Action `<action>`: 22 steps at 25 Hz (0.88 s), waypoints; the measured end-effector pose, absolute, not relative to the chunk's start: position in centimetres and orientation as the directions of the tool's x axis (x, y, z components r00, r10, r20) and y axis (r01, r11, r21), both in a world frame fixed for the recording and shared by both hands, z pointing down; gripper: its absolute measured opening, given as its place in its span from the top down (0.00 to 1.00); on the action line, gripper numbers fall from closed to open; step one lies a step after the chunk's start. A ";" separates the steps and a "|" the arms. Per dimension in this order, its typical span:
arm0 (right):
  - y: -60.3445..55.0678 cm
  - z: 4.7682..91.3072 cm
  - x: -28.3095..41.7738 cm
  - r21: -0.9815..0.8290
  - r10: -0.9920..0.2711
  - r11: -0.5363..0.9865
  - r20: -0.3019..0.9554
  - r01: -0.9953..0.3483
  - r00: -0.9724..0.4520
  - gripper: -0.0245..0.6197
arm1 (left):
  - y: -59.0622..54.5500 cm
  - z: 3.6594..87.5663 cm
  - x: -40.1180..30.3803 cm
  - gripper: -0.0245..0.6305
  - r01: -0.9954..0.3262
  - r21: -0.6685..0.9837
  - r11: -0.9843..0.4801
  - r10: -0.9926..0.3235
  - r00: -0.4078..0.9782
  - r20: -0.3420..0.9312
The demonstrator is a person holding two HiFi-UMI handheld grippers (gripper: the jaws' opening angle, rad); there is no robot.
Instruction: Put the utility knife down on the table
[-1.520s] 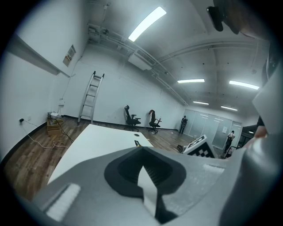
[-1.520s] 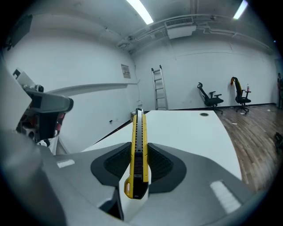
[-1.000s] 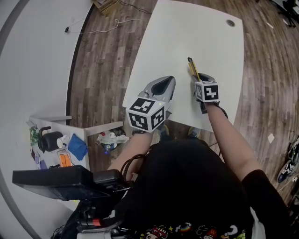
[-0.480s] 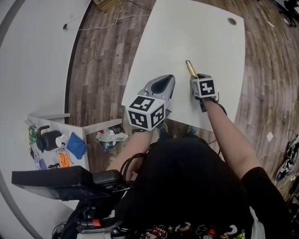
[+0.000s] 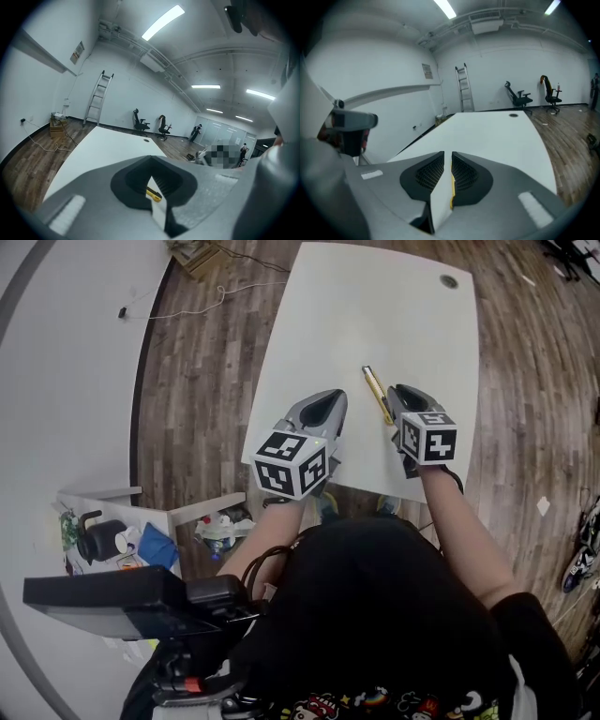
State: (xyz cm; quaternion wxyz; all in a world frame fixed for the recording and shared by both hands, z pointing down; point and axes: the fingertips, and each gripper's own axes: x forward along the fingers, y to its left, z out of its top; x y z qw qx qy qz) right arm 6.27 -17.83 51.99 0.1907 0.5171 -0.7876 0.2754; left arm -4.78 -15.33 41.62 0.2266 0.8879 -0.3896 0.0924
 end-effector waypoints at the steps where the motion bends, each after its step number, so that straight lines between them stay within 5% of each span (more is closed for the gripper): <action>1: -17.5 50.0 6.6 -0.235 -0.739 0.315 0.547 -0.919 -0.393 0.86 | -15.4 41.3 -4.4 0.96 -0.728 0.326 -0.603 -0.646 0.685 0.335; 3: -16.7 46.2 7.2 -0.233 -0.790 0.319 0.471 -0.919 -0.393 0.93 | -15.4 40.6 -3.6 0.96 -0.716 0.317 -0.622 -0.640 0.698 0.323; 10: -13.1 37.5 9.3 -0.172 -0.882 0.335 0.289 -0.926 -0.373 0.93 | -14.6 37.9 -0.9 0.96 -0.680 0.270 -0.682 -0.623 0.733 0.272; 22: -11.1 37.2 9.8 -0.162 -0.880 0.349 0.282 -0.923 -0.382 0.93 | -12.8 37.2 -0.3 0.96 -0.684 0.280 -0.674 -0.630 0.730 0.264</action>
